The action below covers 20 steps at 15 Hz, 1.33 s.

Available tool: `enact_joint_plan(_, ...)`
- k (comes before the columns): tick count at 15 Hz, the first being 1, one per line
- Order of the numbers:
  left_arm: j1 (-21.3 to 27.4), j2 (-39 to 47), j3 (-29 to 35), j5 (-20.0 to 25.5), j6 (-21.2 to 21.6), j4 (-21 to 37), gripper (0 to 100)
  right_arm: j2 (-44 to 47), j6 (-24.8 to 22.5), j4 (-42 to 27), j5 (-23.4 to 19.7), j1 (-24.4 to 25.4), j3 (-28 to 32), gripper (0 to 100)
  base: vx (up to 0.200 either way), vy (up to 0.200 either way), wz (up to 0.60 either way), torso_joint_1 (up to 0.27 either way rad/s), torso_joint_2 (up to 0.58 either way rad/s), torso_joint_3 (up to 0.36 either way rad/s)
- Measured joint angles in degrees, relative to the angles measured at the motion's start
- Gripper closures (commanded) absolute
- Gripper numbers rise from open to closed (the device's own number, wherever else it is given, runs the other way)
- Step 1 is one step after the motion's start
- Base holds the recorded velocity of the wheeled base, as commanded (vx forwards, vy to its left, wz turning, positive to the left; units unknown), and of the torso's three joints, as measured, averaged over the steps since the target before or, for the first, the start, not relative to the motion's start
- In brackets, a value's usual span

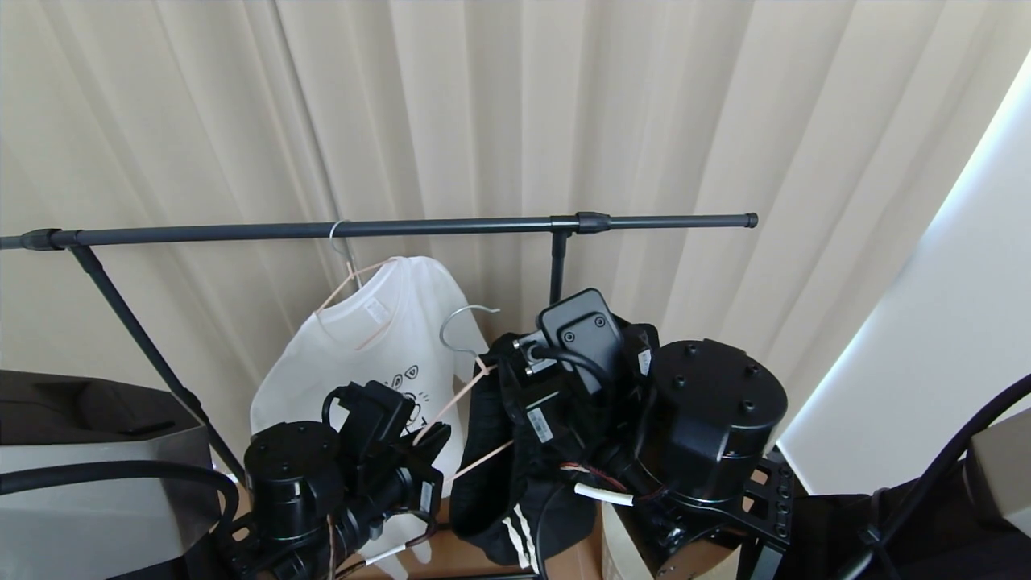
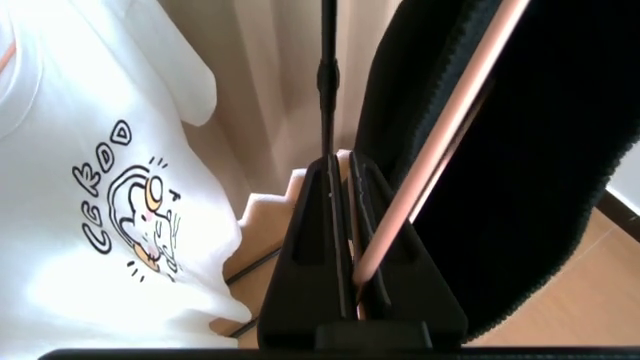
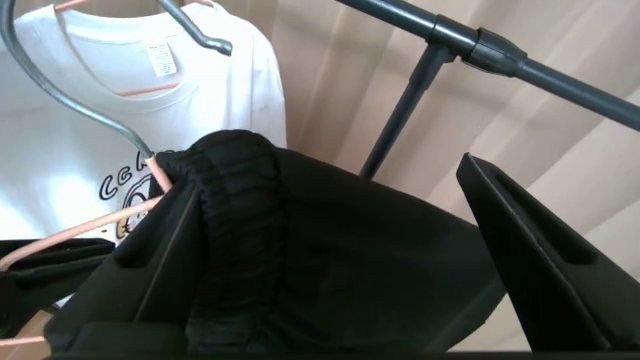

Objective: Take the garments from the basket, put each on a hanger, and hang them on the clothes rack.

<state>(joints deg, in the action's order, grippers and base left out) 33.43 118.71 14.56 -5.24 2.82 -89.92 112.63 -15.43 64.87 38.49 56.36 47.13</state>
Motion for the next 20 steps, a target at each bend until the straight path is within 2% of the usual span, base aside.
enact_joint_plan(14, -3.4, 0.0, 1.8, 0.0, -0.7, 0.0, 100, -1.9, 0.0, -0.4, -0.9, 1.0, -2.0, 0, 0.0, 0.0, 0.0, 0.0, 0.0, 0.0)
enact_joint_plan(17, -3.2, -0.1, 0.0, 0.4, -0.1, 0.0, 100, -4.1, 0.0, -1.3, -7.2, -2.2, -3.5, 0, 0.0, 0.0, 0.0, 0.0, 0.0, 0.0)
enact_joint_plan(20, -2.9, -0.1, -2.2, 1.0, 0.3, 0.0, 100, -8.5, 0.0, -4.7, -18.7, -6.7, -7.4, 0, 0.0, 0.0, 0.0, 0.0, 0.0, 0.0)
